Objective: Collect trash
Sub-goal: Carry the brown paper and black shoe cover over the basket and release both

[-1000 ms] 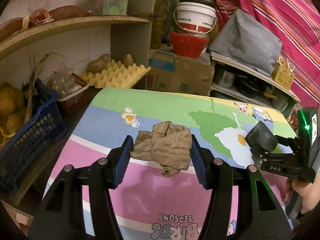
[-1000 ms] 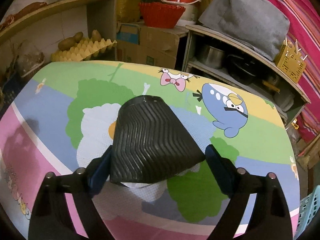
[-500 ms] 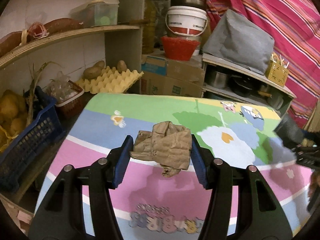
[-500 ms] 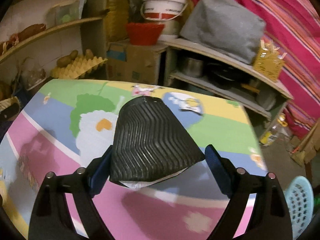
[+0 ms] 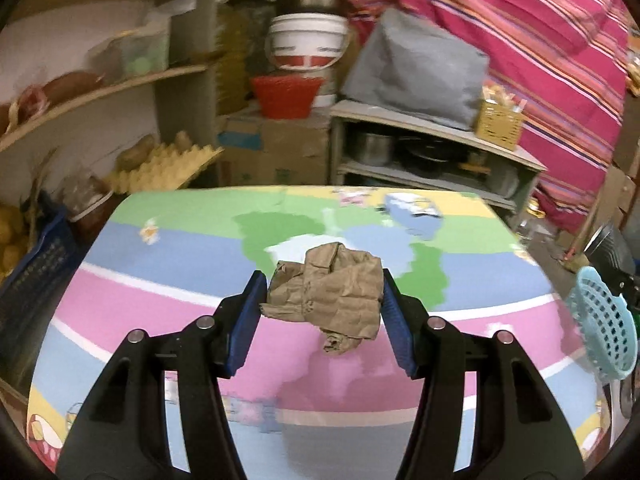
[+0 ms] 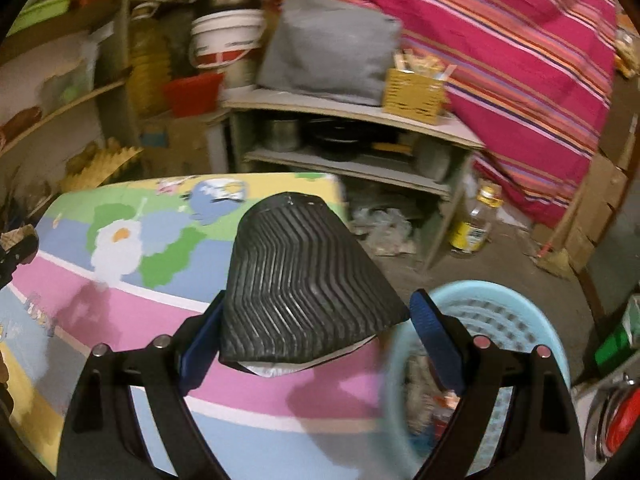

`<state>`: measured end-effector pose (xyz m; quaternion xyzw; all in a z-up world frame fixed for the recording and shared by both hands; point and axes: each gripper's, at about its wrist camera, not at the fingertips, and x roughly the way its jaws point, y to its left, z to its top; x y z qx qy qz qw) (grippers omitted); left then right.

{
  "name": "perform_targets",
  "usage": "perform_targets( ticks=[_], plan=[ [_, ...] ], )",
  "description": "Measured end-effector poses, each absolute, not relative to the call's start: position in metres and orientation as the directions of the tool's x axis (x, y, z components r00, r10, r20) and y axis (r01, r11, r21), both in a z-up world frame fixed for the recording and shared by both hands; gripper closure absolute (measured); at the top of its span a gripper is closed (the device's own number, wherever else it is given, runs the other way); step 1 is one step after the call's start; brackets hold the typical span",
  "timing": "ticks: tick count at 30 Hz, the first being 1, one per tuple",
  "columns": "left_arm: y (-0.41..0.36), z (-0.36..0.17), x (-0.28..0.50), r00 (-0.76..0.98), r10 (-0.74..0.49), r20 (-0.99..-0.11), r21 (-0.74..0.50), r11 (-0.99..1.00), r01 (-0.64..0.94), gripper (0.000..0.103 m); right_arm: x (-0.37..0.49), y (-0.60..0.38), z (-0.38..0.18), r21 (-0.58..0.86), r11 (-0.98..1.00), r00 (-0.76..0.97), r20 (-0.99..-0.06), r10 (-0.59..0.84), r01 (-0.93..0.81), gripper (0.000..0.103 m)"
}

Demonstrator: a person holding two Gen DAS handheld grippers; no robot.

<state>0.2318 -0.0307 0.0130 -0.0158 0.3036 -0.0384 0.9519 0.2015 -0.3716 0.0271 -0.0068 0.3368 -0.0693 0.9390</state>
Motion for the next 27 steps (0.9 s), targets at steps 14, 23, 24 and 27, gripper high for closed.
perform_targets(
  ticks=[14,23,24,27],
  plan=[
    [-0.213,0.038,0.205,0.794,-0.279,-0.54,-0.024,0.948,0.316,0.047,0.141,-0.492,0.036,-0.025,0.96,0.746,-0.623,-0.233,0.279,0.016],
    [-0.307,0.025,0.194,0.731,-0.386,-0.563,-0.047,0.898,0.437,0.047,0.124,-0.538,0.026,-0.014,0.943,0.72,-0.643,-0.263,0.332,0.016],
    [-0.318,0.022,0.192,0.72,-0.398,-0.568,-0.048,0.89,0.454,0.047,0.123,-0.543,0.024,-0.014,0.942,0.717,-0.645,-0.264,0.335,0.016],
    [-0.344,0.02,0.188,0.701,-0.426,-0.572,-0.046,0.87,0.491,0.047,0.122,-0.554,0.02,-0.008,0.94,0.712,-0.651,-0.265,0.342,0.016]
  ],
)
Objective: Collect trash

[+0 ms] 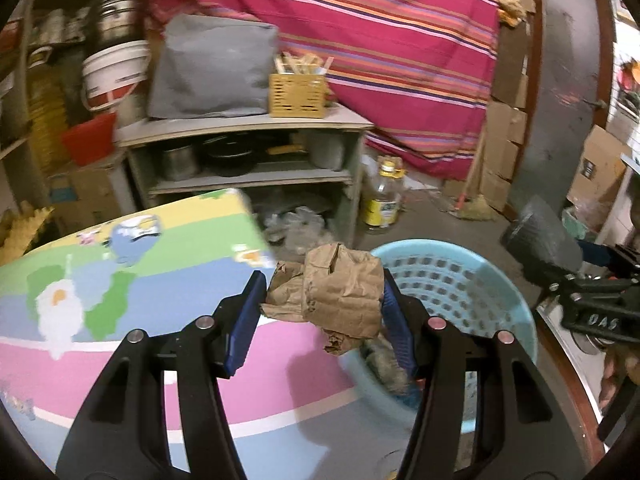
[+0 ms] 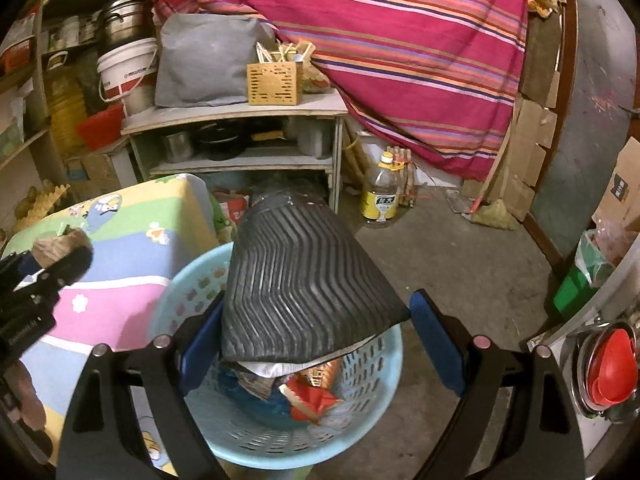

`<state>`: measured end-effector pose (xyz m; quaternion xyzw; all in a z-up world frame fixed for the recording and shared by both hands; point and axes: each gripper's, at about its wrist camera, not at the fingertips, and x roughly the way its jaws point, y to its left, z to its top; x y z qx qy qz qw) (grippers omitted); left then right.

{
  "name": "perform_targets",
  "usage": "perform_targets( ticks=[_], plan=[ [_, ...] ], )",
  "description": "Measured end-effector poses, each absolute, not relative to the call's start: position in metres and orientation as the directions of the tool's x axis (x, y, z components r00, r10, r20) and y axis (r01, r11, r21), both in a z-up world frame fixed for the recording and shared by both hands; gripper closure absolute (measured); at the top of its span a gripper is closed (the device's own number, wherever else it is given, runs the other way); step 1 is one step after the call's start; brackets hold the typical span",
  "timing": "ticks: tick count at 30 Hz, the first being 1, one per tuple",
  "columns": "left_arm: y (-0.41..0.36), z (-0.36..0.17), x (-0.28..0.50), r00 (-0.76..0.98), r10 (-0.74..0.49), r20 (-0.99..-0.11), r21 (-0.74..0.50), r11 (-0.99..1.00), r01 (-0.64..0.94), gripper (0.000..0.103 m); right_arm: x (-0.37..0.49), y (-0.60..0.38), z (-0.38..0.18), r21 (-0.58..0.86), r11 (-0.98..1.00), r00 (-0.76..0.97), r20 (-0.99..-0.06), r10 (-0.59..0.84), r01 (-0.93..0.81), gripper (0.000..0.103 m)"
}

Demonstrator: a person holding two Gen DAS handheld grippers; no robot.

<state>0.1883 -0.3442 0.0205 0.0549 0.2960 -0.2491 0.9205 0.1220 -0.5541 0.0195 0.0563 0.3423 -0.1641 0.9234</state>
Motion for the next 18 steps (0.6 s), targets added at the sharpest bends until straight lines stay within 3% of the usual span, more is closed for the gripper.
perform_targets(
  ticks=[10,13,18],
  plan=[
    [-0.401,0.026,0.187,0.67,-0.479,-0.567,-0.031,0.825,0.564,0.046,0.126,-0.576,0.009,0.011,0.933,0.693,-0.673,-0.259,0.359,0.016],
    [-0.406,0.024,0.194,0.657,-0.471,-0.588,-0.04,0.829,0.558,0.019,0.127,-0.577,0.008,0.015,0.934,0.692,-0.675,-0.254,0.358,0.016],
    [-0.39,0.029,0.196,0.683,-0.449,-0.575,-0.035,0.848,0.529,0.015,0.13,-0.576,0.007,0.011,0.937,0.691,-0.678,-0.25,0.349,0.016]
  ],
)
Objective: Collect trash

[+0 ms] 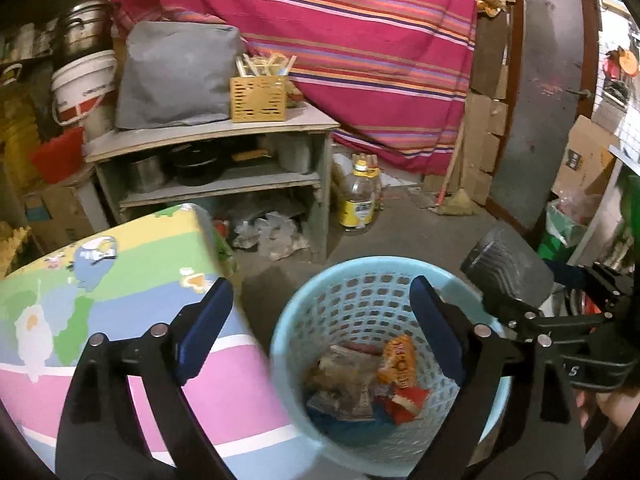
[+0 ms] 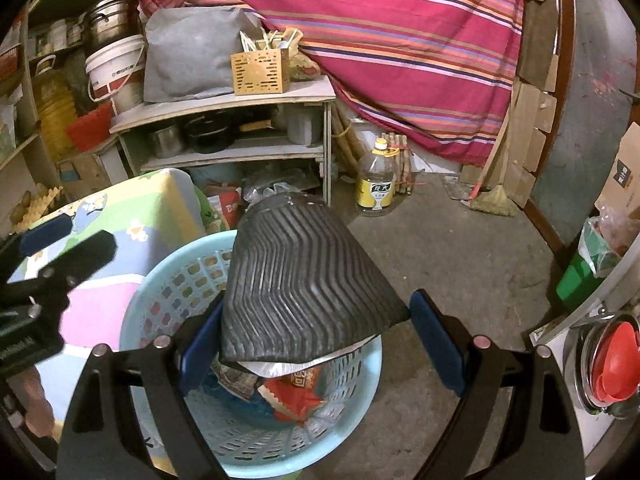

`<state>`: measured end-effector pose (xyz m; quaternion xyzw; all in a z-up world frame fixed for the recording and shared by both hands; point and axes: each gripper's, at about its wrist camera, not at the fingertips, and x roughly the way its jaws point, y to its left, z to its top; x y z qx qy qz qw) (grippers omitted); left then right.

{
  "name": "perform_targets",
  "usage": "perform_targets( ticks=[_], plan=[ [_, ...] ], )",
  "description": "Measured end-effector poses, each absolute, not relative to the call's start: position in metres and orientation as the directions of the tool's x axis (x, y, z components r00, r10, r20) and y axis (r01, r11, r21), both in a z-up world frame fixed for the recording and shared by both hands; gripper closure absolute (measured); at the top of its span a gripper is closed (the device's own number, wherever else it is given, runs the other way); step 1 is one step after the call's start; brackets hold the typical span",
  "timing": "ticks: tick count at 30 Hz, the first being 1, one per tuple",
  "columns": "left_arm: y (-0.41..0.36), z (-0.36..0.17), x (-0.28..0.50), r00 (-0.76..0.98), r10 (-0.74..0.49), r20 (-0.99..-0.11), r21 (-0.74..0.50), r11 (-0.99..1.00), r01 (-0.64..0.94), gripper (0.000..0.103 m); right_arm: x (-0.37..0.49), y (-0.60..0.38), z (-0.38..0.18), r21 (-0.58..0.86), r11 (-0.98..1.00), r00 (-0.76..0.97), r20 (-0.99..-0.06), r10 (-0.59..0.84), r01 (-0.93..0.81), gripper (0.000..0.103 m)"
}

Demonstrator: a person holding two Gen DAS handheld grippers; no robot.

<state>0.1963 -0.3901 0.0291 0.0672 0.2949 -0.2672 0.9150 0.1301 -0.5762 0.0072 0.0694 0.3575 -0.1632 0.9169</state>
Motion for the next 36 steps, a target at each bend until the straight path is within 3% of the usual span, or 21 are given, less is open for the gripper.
perform_targets(
  ticks=[2,7,10,12,15,27,36],
  plan=[
    [-0.378,0.033,0.194,0.722,-0.407,-0.559,-0.004,0.872,0.489,0.009,0.132,-0.575,0.007,0.016,0.938,0.693,-0.679,-0.243,0.345,0.016],
    [-0.347,0.043,0.186,0.763,-0.368,-0.531,0.02,0.895,0.445,0.005,0.142,-0.564,0.002,0.032,0.946,0.695,-0.687,-0.213,0.322,0.015],
    [-0.328,0.048,0.18,0.778,-0.348,-0.523,0.024,0.907,0.421,0.005,0.15,-0.557,-0.005,0.06,0.948,0.685,-0.706,-0.18,0.312,0.013],
    [-0.317,0.052,0.176,0.781,-0.345,-0.52,0.016,0.91,0.413,0.005,0.153,-0.555,-0.009,0.074,0.94,0.677,-0.712,-0.185,0.334,0.006],
    [-0.296,0.056,0.166,0.796,-0.328,-0.508,0.021,0.92,0.392,0.005,0.149,-0.549,-0.011,0.105,0.932,0.678,-0.715,-0.172,0.347,0.006],
    [-0.191,0.065,0.108,0.865,-0.228,-0.448,0.039,0.961,0.273,0.005,0.081,-0.441,0.034,0.061,0.956,0.81,-0.548,-0.209,0.288,0.004],
    [-0.104,0.044,0.057,0.892,-0.139,-0.429,0.006,0.988,0.157,0.005,0.028,-0.341,0.013,0.073,0.978,0.871,-0.472,-0.137,0.193,0.004]
  ],
)
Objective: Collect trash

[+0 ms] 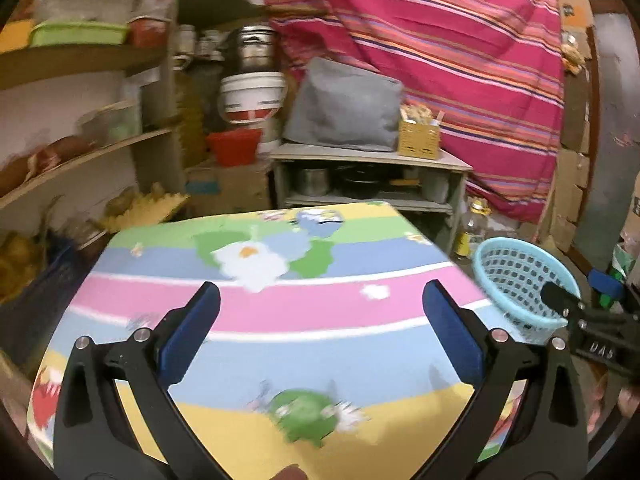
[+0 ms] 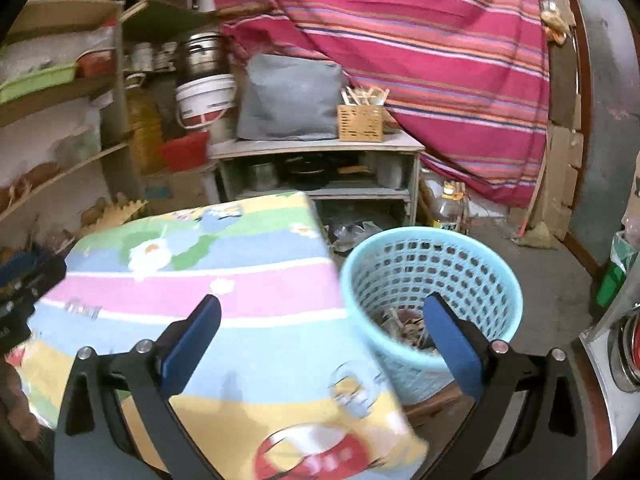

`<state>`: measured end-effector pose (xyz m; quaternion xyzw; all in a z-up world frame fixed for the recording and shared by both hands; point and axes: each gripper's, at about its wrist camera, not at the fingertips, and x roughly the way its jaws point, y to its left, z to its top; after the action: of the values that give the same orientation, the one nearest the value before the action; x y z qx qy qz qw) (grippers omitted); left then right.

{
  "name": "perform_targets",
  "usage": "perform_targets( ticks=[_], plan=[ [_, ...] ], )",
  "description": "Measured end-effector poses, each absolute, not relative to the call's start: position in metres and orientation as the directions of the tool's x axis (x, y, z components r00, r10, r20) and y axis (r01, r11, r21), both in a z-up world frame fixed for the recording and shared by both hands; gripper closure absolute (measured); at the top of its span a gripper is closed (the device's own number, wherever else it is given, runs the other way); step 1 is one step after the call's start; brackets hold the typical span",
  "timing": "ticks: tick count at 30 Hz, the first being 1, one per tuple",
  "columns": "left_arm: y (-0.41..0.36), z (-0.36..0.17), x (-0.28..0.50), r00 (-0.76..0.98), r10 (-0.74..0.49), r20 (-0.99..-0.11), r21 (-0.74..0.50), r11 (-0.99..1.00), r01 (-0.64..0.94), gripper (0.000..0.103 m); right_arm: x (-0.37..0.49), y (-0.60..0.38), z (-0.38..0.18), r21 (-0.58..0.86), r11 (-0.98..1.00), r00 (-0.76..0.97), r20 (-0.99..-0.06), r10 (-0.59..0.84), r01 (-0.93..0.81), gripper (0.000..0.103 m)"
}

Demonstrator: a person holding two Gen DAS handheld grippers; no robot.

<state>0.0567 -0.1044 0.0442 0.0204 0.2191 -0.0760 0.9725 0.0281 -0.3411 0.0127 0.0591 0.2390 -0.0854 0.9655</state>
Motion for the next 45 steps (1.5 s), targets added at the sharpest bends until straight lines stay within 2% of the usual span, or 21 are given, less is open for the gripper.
perform_targets(
  ticks=[6,12,16,20,30,45],
  plan=[
    [-0.062,0.025,0.034,0.896,-0.097,-0.433,0.014,0.993,0.114,0.005,0.006,-0.297,-0.005,0.107,0.983,0.886,-0.456,-0.087,0.152,0.004],
    [-0.034,0.007,0.029,0.9,-0.053,-0.432,0.02,0.997,0.069,0.005,-0.004,-0.259,-0.01,0.066,0.99,0.905,-0.417,-0.086,0.125,0.004],
    [-0.019,0.002,0.021,0.916,-0.04,-0.4,0.02,0.998,0.053,0.005,-0.01,-0.24,-0.008,0.025,0.992,0.919,-0.381,-0.102,0.12,0.004],
    [-0.008,0.001,0.018,0.914,-0.029,-0.404,0.006,0.999,0.034,0.005,-0.012,-0.232,-0.009,0.034,0.992,0.919,-0.383,-0.096,0.118,0.004],
    [-0.008,-0.013,0.016,0.907,0.008,-0.421,0.033,0.999,0.006,0.005,-0.018,-0.228,-0.015,0.025,0.993,0.915,-0.393,-0.093,0.112,0.004],
    [-0.007,-0.013,0.01,0.919,0.029,-0.393,0.059,0.998,-0.006,0.005,-0.02,-0.221,-0.012,0.011,0.995,0.925,-0.369,-0.089,0.1,0.004]
  ],
)
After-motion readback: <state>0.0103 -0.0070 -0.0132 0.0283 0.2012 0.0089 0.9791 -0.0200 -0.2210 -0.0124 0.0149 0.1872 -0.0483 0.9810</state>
